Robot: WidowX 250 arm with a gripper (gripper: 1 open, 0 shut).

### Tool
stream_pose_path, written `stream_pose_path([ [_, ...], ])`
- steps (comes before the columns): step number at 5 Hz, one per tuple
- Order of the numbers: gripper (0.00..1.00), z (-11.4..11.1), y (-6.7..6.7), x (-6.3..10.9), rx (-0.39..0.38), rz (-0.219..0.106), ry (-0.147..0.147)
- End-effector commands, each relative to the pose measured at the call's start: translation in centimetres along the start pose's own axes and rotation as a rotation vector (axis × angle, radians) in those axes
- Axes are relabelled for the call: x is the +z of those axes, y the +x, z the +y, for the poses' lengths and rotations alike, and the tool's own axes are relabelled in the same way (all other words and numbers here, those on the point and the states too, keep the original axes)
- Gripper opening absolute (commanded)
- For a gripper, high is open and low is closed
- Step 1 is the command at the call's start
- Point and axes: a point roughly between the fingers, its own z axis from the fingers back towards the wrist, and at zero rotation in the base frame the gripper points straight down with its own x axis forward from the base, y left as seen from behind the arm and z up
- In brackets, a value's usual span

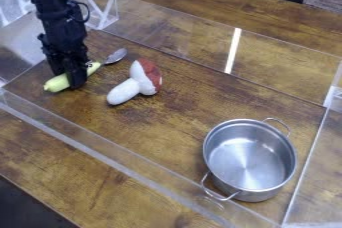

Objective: Move the green spoon to the right

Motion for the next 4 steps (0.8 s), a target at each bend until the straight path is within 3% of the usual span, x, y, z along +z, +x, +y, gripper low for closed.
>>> stream_pose_path([
  [1,0.00,-0.1,0.7,2.4,0.036,-0.070,0.026],
  [4,0.00,-3.6,1.1,3.9,0.095,-0.123,0.010],
])
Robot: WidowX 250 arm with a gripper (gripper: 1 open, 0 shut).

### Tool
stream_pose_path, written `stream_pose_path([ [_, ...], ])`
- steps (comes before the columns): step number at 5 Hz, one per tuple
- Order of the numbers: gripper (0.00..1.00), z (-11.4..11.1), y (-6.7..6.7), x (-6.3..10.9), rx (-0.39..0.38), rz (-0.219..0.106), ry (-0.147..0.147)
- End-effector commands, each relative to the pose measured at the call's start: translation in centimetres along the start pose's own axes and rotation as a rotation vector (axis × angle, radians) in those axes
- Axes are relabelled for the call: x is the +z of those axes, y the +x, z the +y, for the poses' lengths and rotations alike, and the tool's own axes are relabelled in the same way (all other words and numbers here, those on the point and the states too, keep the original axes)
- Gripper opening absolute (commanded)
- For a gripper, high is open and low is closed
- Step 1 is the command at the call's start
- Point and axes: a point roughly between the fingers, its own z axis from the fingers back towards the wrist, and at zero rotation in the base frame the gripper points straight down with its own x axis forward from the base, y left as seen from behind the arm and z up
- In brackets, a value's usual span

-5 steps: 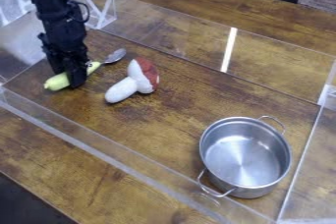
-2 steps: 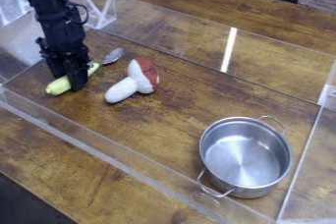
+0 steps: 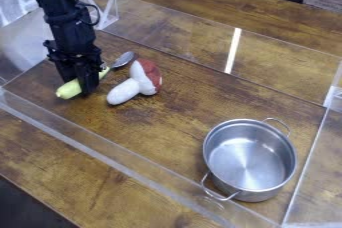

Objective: Move the green spoon to the right

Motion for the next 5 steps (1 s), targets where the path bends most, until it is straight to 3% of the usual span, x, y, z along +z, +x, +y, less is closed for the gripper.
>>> stream_pose_path([
  [1,0.00,-1.8,1.1,3.3,-0.023,-0.098,0.023],
  [2,0.00,-2.9,1.1,3.4,-0.031,-0.112,0.012],
  [5,0.00,-6.2,0.9,0.9,-0.055,-0.123,-0.017],
])
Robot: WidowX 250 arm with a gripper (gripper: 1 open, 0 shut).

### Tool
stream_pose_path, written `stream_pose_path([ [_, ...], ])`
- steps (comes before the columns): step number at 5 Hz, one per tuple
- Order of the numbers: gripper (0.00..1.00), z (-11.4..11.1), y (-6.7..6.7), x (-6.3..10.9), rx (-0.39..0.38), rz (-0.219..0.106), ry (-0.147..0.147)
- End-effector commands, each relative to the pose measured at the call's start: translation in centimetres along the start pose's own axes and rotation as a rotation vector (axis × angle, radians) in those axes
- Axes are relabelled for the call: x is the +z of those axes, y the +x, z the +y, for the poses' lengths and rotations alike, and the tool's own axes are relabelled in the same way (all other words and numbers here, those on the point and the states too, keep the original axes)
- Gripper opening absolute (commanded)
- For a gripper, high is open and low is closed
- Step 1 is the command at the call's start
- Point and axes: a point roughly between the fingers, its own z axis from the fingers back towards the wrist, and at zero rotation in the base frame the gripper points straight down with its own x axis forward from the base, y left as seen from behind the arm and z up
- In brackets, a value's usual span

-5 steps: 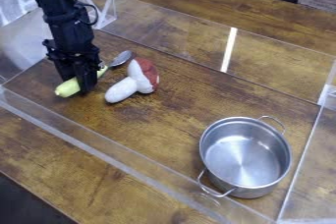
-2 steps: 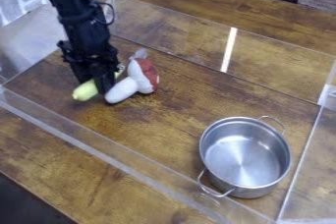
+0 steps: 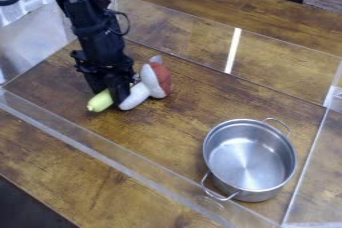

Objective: Move the green spoon to the right

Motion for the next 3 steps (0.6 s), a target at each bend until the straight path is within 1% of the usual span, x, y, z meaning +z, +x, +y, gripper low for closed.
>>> stream_pose_path([
  [1,0.00,-1.6,0.9,1.3,-0.041,-0.063,0.009],
  [3,0.00,-2.7,0.9,0.5,-0.050,-0.052,-0.001],
])
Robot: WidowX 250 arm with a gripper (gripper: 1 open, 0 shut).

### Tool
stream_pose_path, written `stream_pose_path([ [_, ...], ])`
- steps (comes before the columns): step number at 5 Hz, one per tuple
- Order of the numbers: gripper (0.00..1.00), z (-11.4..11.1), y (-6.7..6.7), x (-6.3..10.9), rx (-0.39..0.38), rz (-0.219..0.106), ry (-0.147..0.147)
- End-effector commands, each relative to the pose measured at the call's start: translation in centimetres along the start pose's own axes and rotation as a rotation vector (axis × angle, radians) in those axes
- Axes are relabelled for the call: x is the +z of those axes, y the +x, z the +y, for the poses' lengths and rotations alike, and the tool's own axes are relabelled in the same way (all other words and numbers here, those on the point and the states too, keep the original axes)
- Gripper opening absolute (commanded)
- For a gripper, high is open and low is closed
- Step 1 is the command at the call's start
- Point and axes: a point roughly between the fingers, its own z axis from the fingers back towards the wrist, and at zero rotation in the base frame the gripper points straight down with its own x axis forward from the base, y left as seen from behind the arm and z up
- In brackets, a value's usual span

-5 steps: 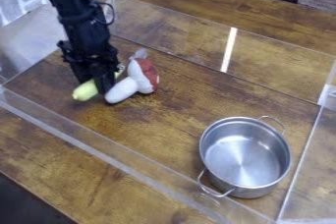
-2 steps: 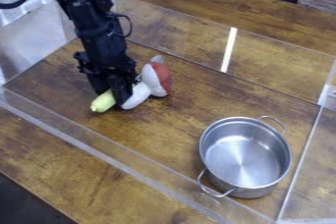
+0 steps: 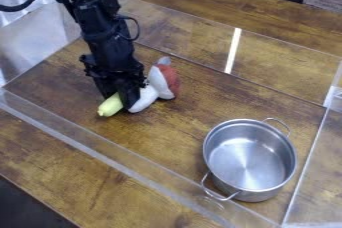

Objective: Move the green spoon to the right

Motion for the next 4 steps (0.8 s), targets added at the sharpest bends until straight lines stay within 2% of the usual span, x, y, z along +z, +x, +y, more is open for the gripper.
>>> stream_pose_path([
  [1,0.00,-1.86,0.74,0.84,-0.049,-0.030,-0.002],
  [4,0.00,-2.79,0.43,0.08,-0.086,-0.003,-0.019],
])
